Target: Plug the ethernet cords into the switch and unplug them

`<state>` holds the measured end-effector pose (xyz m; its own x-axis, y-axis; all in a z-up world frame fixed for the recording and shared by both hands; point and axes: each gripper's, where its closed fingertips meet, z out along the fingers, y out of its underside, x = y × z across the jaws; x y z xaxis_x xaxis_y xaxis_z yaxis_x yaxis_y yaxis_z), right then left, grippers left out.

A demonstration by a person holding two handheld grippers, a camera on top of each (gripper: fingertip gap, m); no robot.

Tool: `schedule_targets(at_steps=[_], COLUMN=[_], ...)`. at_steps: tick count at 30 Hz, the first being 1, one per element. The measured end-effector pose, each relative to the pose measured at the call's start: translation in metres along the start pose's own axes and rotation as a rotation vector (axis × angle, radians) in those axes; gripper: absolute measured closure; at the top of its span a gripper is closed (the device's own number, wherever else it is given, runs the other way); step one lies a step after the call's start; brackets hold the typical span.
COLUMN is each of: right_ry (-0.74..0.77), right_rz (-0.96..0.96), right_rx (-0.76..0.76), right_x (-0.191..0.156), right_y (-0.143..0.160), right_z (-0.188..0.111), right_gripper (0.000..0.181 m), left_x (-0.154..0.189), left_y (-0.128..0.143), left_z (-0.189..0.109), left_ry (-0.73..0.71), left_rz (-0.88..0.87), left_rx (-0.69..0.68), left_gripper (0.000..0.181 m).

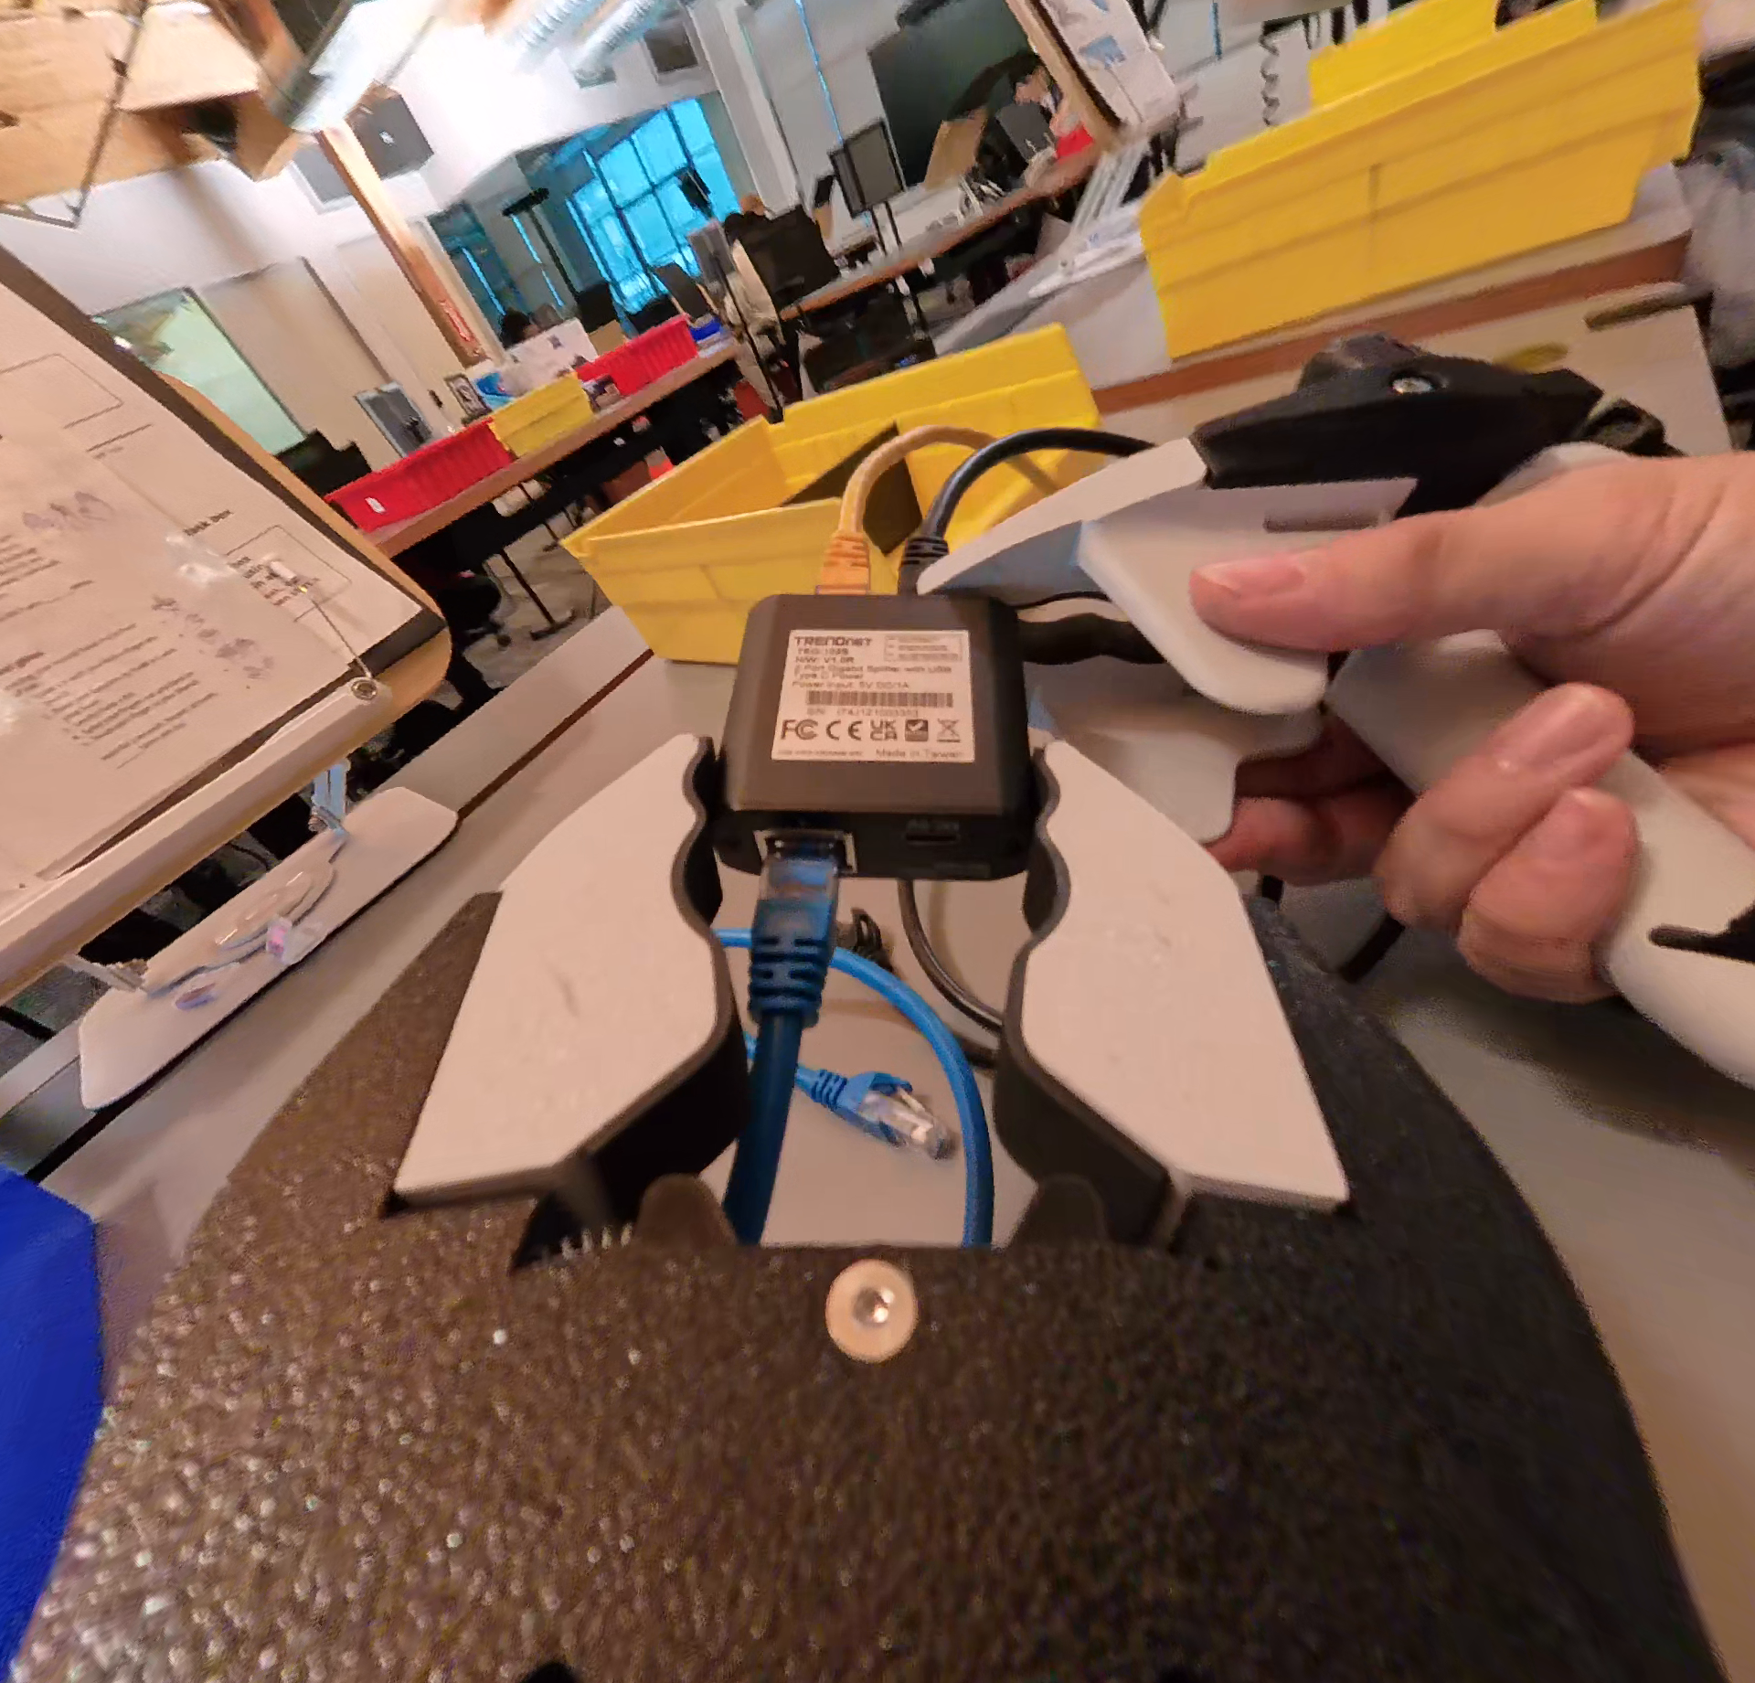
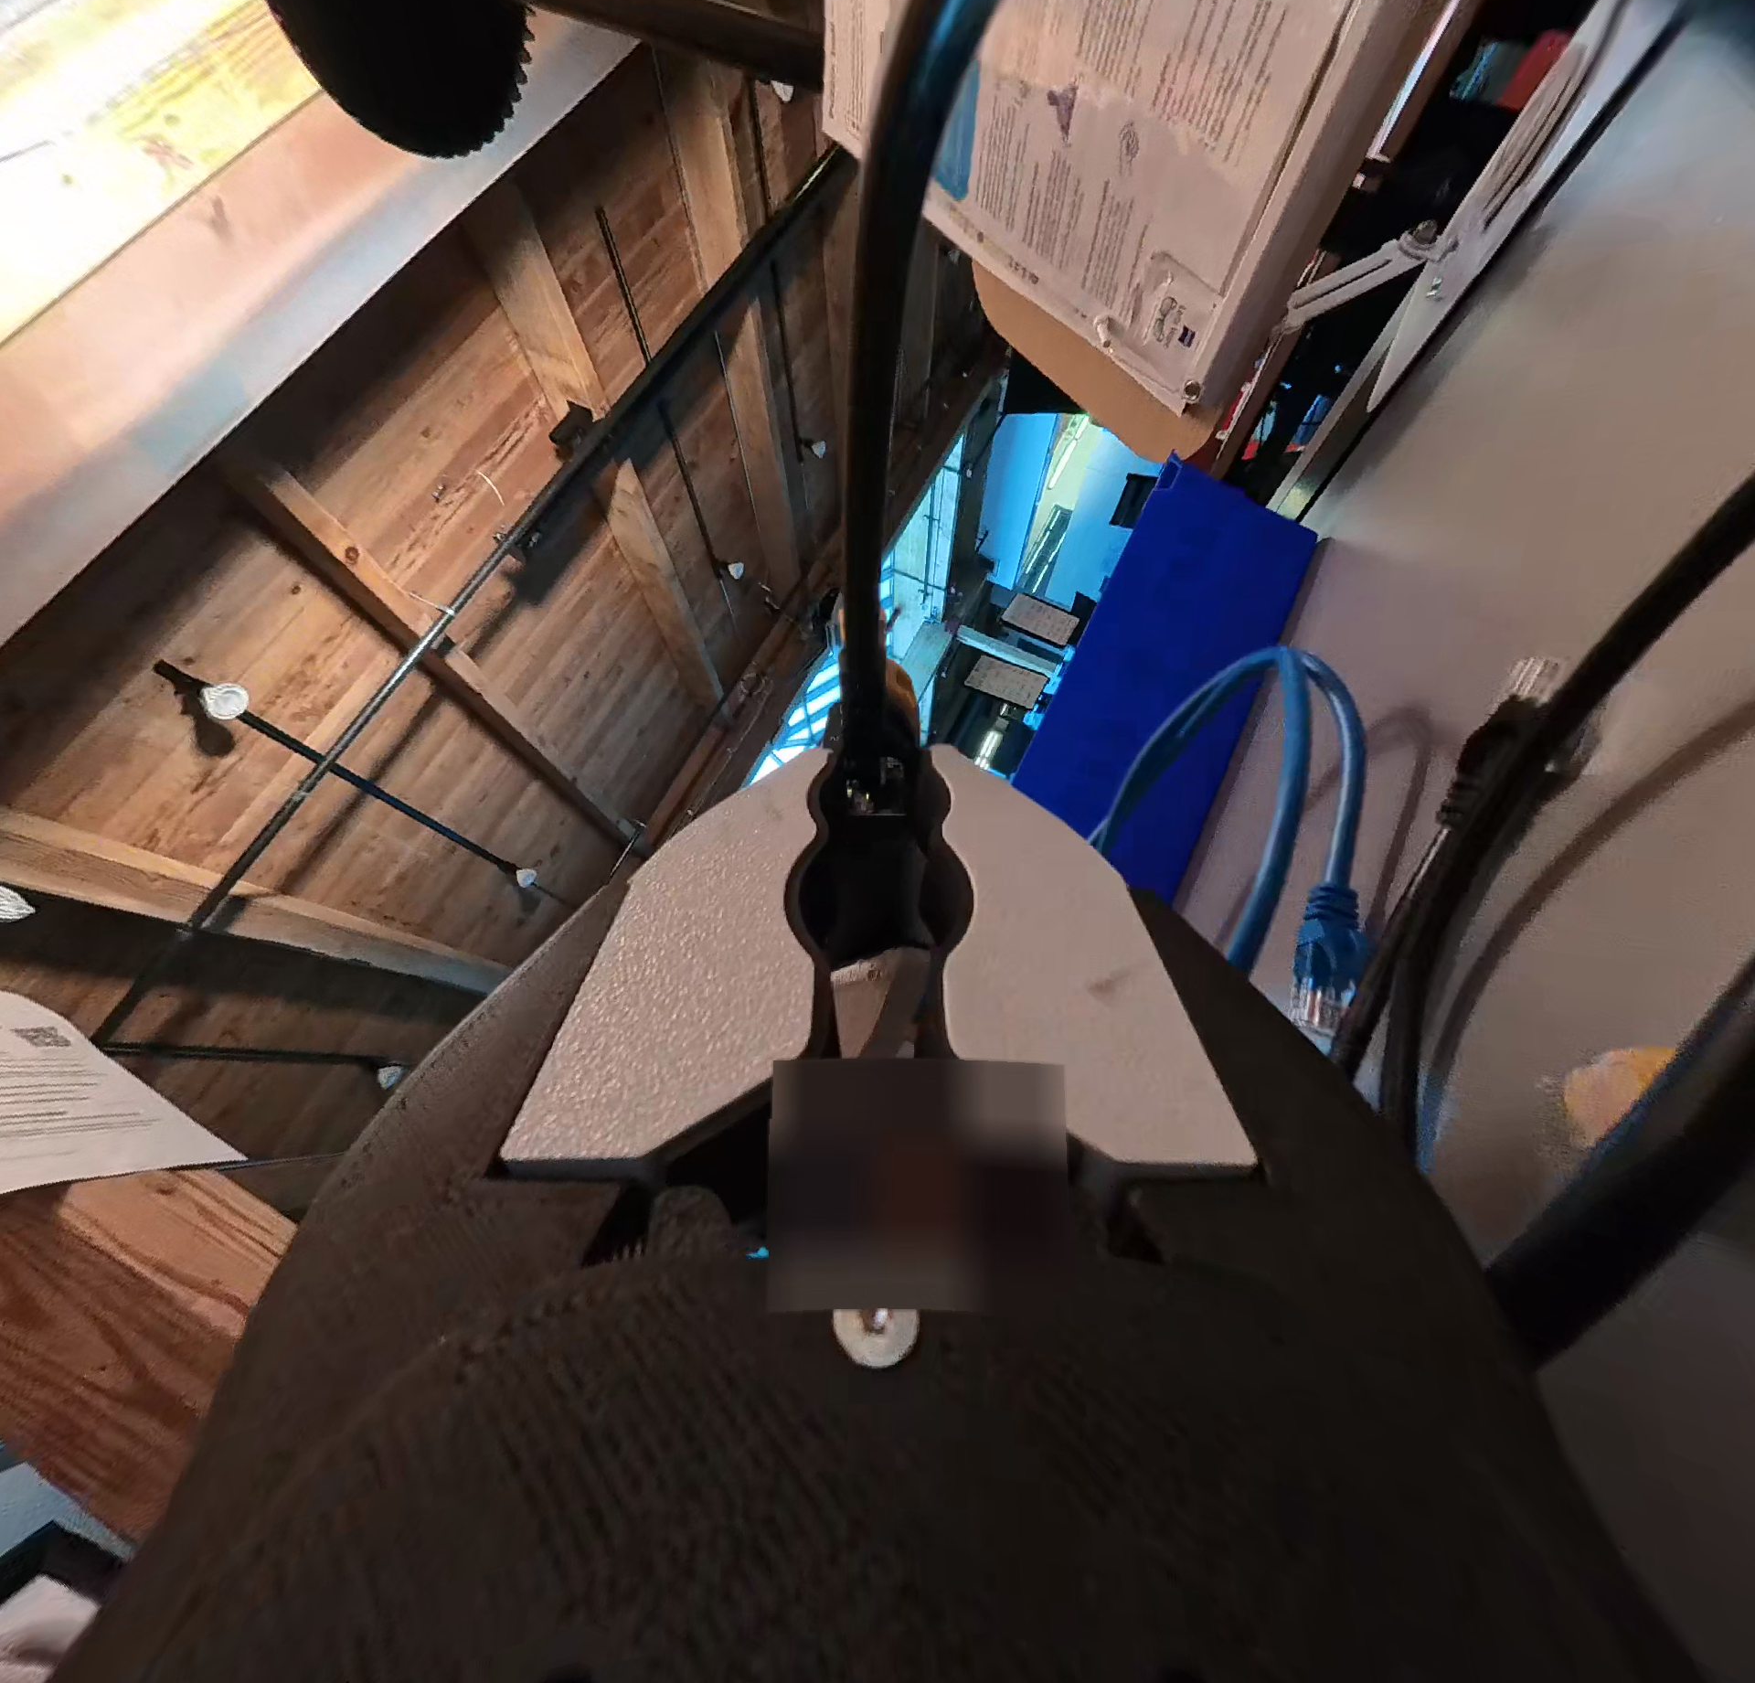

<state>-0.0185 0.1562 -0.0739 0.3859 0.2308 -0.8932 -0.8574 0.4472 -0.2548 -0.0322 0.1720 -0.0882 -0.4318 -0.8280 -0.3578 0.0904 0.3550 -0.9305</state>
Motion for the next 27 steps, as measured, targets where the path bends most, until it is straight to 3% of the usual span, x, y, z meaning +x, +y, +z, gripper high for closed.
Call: schedule_targets(at_steps=[10, 19, 27], right_ry=[-0.009, 0.023, 0.099], right_rz=[0.057, 0.066, 0.066], right_rx=[0.121, 0.09, 0.108], right_x=[-0.014, -0.003, 0.013], right_y=[0.0, -0.008, -0.014], right_z=[-0.026, -0.035, -0.037], right_gripper=[0.168, 0.164, 0.167], left_x=[0.022, 0.03, 0.031], left_y=[-0.016, -0.007, 0.004], left_z=[-0.004, 0.006, 0.017], left_ry=[-0.093, 0.072, 0.099], left_rz=[-0.034, -0.112, -0.12], left_rx=[0.092, 0.057, 0.018], left_gripper=[0.119, 0.119, 0.12])
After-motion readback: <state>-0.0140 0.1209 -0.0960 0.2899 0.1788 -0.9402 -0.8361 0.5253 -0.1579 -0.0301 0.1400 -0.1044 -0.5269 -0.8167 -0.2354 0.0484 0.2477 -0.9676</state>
